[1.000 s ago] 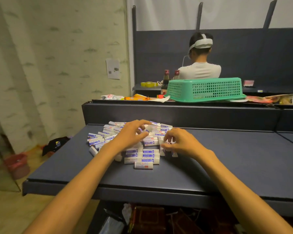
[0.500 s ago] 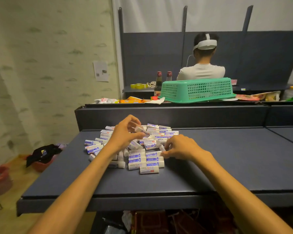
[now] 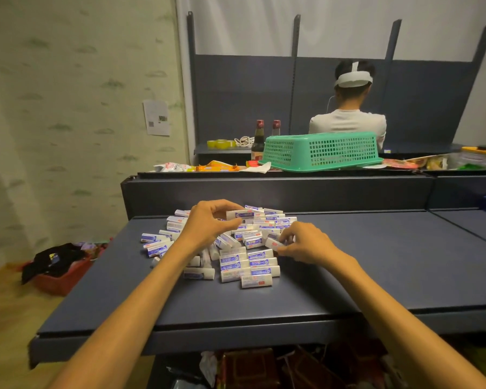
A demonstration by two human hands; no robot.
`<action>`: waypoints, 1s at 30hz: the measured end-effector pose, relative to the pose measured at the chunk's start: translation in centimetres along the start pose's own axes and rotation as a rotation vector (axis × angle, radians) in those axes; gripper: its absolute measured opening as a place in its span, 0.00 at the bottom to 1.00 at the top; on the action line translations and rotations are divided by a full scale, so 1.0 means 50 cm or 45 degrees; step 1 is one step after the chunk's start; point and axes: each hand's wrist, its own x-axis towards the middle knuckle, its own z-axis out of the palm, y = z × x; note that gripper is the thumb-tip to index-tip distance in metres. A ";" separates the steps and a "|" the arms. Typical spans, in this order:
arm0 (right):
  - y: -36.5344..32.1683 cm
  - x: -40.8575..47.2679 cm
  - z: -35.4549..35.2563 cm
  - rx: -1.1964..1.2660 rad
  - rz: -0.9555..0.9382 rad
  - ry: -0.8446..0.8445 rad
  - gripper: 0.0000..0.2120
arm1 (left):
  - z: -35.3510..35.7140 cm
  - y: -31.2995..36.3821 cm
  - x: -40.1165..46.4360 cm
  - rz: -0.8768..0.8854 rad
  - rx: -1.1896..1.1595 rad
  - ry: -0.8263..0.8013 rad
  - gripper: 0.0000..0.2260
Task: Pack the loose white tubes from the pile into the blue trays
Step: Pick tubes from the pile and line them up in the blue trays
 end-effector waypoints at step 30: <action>0.023 -0.005 -0.044 0.495 -0.314 0.472 0.13 | 0.012 -0.028 0.012 0.273 0.322 -0.028 0.12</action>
